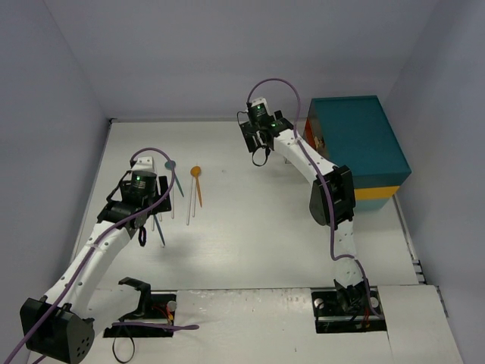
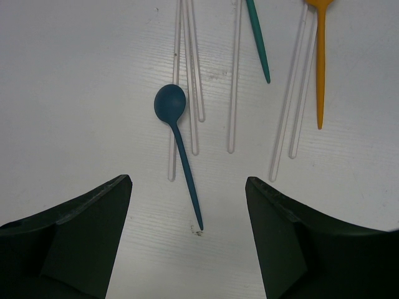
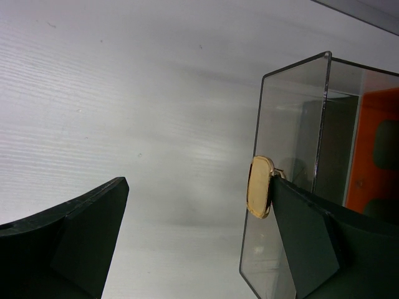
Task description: Sort the eating utensils into containers
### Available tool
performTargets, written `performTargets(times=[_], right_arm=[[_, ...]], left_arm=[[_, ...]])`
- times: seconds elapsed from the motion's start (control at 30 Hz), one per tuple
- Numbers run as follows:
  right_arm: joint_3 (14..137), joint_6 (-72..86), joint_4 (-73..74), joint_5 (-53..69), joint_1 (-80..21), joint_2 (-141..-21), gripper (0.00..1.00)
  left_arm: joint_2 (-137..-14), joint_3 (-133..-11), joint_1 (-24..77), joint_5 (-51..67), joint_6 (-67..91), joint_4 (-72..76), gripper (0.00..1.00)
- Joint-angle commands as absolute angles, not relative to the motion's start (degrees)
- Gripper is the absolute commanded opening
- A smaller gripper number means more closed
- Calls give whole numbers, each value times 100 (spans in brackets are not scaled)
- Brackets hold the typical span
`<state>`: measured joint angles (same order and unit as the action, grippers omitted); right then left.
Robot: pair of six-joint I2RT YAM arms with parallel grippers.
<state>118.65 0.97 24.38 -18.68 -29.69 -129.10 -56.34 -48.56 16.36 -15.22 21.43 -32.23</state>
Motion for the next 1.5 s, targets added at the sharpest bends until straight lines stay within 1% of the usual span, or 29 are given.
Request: performTargets(times=[0.0, 0.2, 0.47, 0.6, 1.03, 1.47], right_arm=[[12139, 170, 2400, -2475, -3276, -12683, 96], [12073, 59, 2426, -3097, -3287, -12634, 97], [12074, 53, 2424, -3113, -3289, -12284, 98], [11870, 54, 2418, -3174, -3239, -12188, 99], [11400, 448, 2409, -2243, -2780, -12164, 98], [11575, 320, 2412, -1185, -2986, -12204, 97]], left_arm=[[-5580, -5053, 1582, -1529, 2065, -2979, 71], [-5602, -5054, 1582, -1535, 2065, -2976, 71], [-5640, -5054, 1582, -1516, 2072, -2973, 71], [-5660, -5062, 1582, -1512, 2074, -2971, 71], [-5660, -5054, 1582, -1503, 2065, -2979, 71], [-5669, -5063, 1582, -1477, 2057, -2971, 71]])
